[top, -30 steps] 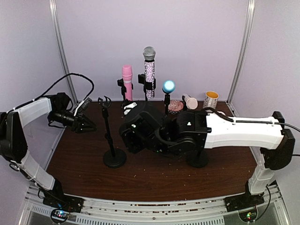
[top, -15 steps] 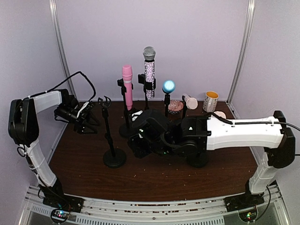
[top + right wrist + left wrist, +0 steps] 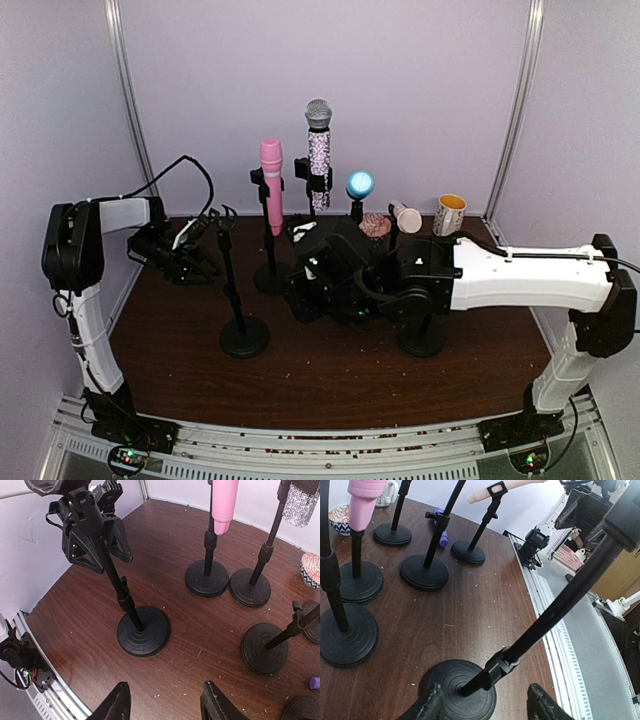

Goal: Remove the microphone from the stand
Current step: Unscrew the knob on the microphone stand.

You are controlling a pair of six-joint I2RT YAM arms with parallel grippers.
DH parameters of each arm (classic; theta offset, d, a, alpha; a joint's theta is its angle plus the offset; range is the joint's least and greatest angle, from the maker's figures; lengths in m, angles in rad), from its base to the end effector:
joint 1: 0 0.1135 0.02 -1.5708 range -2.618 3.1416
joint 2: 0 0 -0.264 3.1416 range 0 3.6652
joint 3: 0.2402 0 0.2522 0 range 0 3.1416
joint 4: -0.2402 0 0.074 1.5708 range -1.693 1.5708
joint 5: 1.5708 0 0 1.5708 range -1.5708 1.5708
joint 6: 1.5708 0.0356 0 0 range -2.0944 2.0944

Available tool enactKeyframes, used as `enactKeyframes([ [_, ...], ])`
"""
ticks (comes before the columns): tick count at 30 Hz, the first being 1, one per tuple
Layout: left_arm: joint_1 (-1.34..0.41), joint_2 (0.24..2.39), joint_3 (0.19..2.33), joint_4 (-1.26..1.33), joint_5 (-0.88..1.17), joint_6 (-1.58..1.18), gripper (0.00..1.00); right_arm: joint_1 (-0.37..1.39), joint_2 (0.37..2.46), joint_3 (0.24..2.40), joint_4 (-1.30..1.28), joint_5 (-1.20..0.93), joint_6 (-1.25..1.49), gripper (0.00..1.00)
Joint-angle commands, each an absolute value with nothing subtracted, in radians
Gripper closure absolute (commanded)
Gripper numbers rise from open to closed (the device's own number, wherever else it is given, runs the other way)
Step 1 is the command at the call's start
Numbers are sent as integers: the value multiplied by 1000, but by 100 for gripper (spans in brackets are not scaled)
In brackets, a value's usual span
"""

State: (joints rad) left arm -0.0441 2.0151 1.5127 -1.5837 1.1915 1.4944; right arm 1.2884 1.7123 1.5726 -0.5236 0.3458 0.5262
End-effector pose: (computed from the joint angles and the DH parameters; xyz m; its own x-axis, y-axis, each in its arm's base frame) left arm 0.3323 -0.0478 0.2106 -0.5061 0.3919 -0.7683 0.8331 -0.0085 -0.5530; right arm 0.1211 0.3739 0.3340 -0.5648 -0.2508 -0.7862 -0.6308 0.7455 0.2153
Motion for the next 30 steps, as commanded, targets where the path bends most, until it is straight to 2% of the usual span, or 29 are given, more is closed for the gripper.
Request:
enactKeyframes([
  [1,-65,2018,1502,-1657,1230,1527,40,1270,1674,1567,-529,378,522,52],
  [18,-112,2069,1513,-1658,1186,1501,42,1265,1634,1535,-525,399,524,61],
  [26,-111,2087,1534,-1657,1168,1493,50,1265,1625,1534,-523,408,524,66],
  [30,-111,2094,1551,-1658,1169,1473,63,1265,1622,1534,-520,411,521,69],
])
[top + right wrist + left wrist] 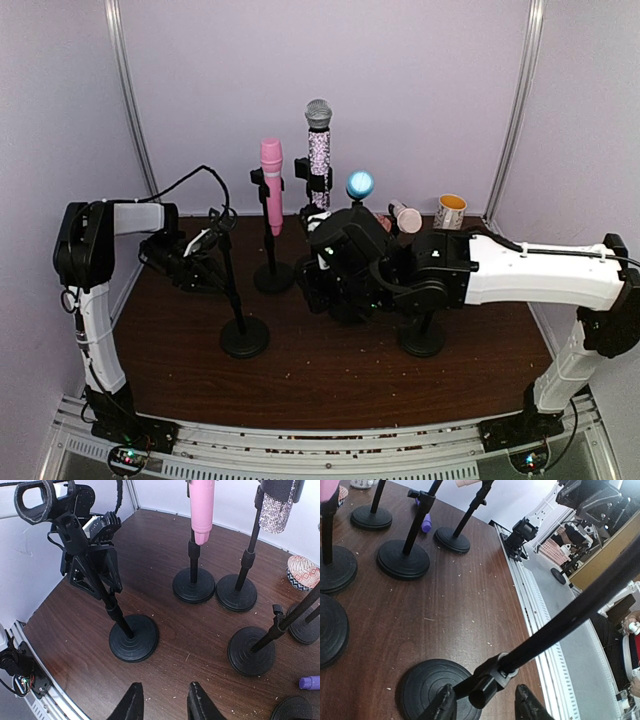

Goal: Remove the microphone from the stand
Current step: Unscrew the knob on the microphone stand.

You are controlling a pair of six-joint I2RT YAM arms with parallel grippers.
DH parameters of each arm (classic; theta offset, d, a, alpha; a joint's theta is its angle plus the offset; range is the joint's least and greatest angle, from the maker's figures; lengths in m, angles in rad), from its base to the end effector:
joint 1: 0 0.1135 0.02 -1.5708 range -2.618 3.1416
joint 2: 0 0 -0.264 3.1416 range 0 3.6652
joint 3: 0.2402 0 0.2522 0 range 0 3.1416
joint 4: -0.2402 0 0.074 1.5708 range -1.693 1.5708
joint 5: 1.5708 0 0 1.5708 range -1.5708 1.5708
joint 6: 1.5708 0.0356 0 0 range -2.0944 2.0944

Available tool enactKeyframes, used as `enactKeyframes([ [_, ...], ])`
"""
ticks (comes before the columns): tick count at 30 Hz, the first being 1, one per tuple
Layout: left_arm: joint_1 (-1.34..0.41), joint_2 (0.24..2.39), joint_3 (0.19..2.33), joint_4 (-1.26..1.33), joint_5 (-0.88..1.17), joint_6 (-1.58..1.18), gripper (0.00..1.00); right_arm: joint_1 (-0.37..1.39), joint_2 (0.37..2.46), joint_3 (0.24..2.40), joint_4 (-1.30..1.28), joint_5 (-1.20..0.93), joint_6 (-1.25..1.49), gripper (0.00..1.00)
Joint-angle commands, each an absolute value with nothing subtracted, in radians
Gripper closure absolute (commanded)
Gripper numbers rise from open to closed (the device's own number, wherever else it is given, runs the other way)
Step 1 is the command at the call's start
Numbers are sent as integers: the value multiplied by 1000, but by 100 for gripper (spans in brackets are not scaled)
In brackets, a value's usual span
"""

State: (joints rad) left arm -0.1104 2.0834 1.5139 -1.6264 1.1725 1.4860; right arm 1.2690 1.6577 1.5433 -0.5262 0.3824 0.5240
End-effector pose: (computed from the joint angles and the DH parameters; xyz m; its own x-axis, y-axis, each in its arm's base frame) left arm 0.3311 -0.0697 0.1908 -0.5598 0.4509 -0.6952 0.7613 -0.0514 -0.6464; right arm 0.1253 0.3579 0.3442 -0.5526 -0.2132 -0.8058 -0.6011 0.7716 0.2081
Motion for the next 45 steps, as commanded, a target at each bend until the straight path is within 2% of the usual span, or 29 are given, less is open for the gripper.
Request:
enactKeyframes([
  [1,-111,2094,1555,-1657,1170,1467,65,1265,1622,1534,-520,411,520,69],
  [7,-113,2094,1566,-1657,1165,1441,81,1265,1621,1533,-520,413,518,73],
  [9,-113,2095,1565,-1657,1161,1432,82,1265,1621,1530,-520,415,516,73],
  [10,-113,2094,1564,-1657,1162,1429,80,1266,1620,1529,-520,416,516,74],
  [13,-114,2092,1554,-1657,1157,1434,60,1265,1619,1527,-522,418,513,74],
  [14,-113,2093,1552,-1657,1155,1440,56,1266,1618,1526,-524,419,512,74],
  [19,-129,2100,1564,-1657,1163,1441,55,1264,1613,1523,-529,427,512,77],
  [24,-138,2113,1577,-1657,1157,1432,64,1265,1607,1522,-530,440,513,81],
  [35,-135,2111,1595,-1657,1143,1394,91,1266,1609,1521,-532,442,512,85],
  [45,-127,2051,1558,-1656,1106,1325,97,1265,1615,1514,-517,437,502,87],
])
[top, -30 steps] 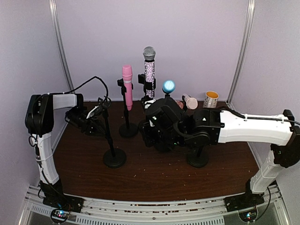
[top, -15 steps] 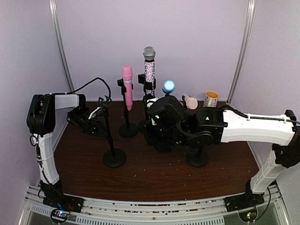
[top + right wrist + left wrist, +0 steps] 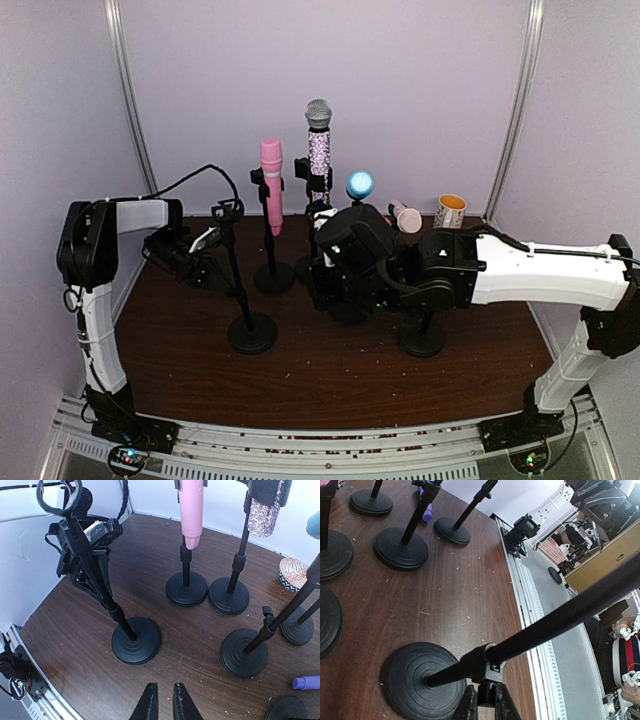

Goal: Remove the microphone from the stand
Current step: Unscrew the knob on the microphone stand.

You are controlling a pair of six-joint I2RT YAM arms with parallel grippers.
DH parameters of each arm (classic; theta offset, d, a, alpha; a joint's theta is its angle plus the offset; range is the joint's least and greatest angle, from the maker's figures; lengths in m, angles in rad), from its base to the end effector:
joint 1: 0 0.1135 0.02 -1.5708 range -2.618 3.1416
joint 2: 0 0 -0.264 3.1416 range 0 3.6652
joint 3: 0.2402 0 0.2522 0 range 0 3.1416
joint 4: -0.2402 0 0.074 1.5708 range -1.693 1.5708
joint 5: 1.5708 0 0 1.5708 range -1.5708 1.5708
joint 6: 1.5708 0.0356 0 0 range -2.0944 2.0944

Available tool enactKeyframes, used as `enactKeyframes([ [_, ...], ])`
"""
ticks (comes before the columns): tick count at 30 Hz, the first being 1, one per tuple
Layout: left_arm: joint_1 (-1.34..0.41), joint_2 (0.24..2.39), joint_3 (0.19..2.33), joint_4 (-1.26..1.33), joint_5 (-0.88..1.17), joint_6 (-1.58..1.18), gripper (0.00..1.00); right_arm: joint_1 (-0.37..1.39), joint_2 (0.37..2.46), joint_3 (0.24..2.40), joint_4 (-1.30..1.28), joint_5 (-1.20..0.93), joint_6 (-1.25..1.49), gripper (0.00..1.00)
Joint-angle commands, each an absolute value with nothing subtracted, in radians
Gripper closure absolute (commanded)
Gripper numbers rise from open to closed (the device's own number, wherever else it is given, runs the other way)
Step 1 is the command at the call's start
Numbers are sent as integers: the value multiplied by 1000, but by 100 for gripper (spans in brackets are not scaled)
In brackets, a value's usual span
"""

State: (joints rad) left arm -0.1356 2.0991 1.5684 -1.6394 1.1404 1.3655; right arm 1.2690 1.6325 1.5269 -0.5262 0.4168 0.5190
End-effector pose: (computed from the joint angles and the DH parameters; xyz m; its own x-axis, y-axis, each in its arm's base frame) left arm 0.3371 -0.0786 0.1959 -0.6088 0.4953 -0.6197 0.7089 -0.0109 -0.7052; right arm 0.1244 0.3511 0.3479 -0.5373 -0.2001 -0.8193 -0.5867 0.7866 0.1927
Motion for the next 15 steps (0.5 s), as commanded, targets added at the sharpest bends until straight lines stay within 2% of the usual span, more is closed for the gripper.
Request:
enactKeyframes([
  [1,-127,2048,1562,-1657,1109,1306,97,1265,1616,1514,-516,437,502,87],
  [5,-126,2044,1578,-1657,1142,1207,100,1266,1614,1513,-513,437,502,88],
  [15,-126,2050,1557,-1623,1183,1027,100,1271,1603,1498,-503,447,501,90],
])
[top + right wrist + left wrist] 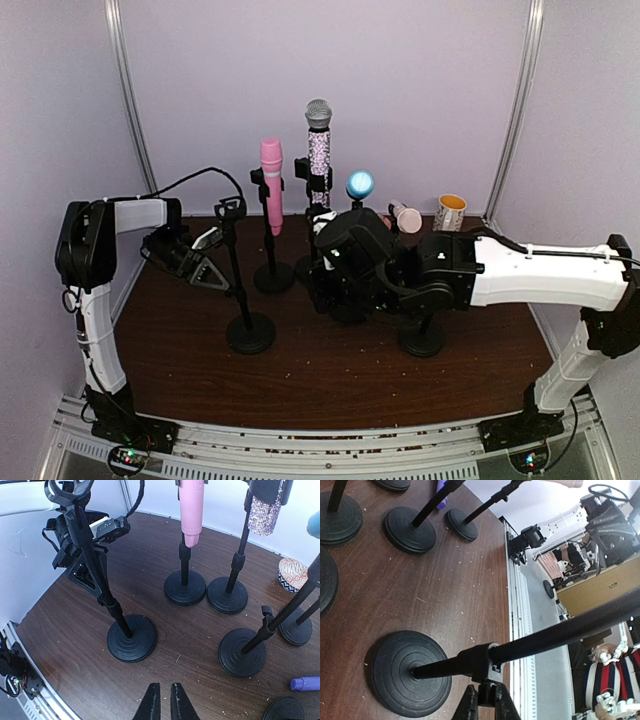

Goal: Remove the microphone from the stand
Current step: Unscrew the knob on the microphone stand.

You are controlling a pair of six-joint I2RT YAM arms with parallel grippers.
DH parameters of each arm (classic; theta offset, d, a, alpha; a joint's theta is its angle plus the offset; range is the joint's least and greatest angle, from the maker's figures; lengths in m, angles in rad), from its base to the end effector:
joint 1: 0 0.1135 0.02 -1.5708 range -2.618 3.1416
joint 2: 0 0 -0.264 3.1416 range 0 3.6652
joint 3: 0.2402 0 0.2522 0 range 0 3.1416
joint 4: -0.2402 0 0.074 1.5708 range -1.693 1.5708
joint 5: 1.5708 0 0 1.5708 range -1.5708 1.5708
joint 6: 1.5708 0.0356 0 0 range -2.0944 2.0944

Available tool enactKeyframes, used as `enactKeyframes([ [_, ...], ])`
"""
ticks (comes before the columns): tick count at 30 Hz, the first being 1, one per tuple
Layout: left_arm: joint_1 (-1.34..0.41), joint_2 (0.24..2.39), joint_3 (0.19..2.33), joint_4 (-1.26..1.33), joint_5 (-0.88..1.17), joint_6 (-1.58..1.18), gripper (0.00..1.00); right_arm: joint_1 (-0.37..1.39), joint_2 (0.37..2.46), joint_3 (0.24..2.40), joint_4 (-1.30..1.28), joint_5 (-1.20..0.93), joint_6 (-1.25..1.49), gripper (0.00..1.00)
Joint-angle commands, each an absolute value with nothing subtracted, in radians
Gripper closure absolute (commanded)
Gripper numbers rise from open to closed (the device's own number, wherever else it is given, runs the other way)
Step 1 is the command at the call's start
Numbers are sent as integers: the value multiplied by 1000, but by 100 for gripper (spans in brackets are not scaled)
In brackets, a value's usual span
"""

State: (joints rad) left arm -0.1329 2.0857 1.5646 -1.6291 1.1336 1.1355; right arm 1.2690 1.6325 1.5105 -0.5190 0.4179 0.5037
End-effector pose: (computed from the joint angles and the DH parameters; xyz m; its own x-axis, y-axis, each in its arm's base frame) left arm 0.3362 -0.0775 0.1988 -0.7447 0.4869 -0.4565 0.5684 0.1041 -0.8161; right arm 0.1244 0.3510 0.3430 -0.5302 -0.2190 -0.8191 -0.5938 0.7855 0.1743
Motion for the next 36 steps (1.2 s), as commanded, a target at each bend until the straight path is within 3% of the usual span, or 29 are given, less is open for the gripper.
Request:
enactKeyframes([
  [1,-126,2053,1559,-1622,1184,1012,100,1272,1603,1499,-503,449,500,90],
  [17,-104,2054,1513,-1657,1213,1023,95,1315,1668,1548,-506,492,405,89],
  [23,-104,2056,1483,-1657,1259,1045,95,1320,1830,1589,-446,400,364,84],
  [30,-102,2085,1435,-1657,1289,1059,95,1293,2056,1713,-411,310,379,85],
  [36,-89,2096,1401,-1657,1322,1063,94,1270,2130,1725,-368,319,390,87],
])
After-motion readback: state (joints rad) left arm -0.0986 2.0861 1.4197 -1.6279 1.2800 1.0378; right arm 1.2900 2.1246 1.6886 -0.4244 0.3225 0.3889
